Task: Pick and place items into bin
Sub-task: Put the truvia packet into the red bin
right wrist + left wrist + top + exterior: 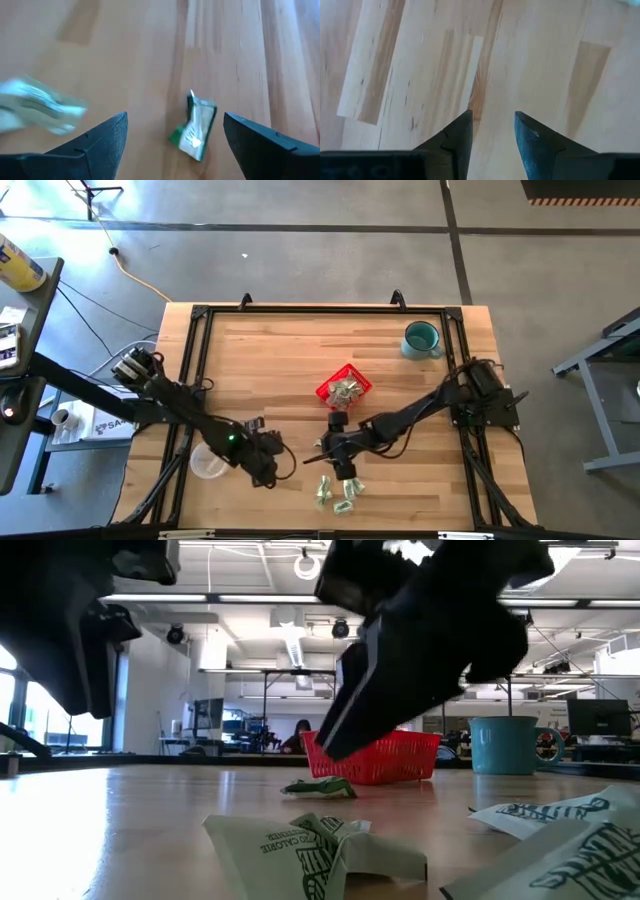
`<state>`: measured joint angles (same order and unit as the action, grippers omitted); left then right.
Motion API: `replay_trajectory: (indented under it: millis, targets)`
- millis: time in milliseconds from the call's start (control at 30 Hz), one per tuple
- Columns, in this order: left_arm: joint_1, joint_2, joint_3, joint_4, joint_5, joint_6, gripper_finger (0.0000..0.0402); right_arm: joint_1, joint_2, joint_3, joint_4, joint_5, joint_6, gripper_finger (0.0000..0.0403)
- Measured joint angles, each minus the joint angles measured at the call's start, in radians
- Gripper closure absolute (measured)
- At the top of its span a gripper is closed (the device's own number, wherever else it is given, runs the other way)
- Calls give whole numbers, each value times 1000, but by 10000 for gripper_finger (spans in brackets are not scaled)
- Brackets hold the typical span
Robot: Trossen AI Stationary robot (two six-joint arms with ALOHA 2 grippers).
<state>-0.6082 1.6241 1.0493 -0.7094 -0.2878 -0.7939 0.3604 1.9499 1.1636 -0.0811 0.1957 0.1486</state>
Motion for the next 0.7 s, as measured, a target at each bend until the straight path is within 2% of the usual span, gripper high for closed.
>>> replay_trajectory:
  millis: [200, 300, 400, 600, 633, 700]
  targets:
    - [0, 0, 1, -29, -39, -34, 219, -39, 84, 37, -6, -4, 54, 90]
    - [-1, 0, 1, -28, -42, -34, 223, -61, 91, 55, -43, -18, 113, 122]
    - [-1, 0, 1, -23, -48, -33, 225, -93, 93, 85, -119, -75, 170, 187]
    - [-1, 0, 1, -24, -67, -24, 223, -121, 92, 140, -255, -121, 146, 365]
    - [-1, 0, 1, -24, -71, -23, 223, -121, 92, 157, -282, -116, 138, 384]
    - [-1, 0, 1, -26, -74, -23, 223, -119, 92, 211, -331, -82, 135, 389]
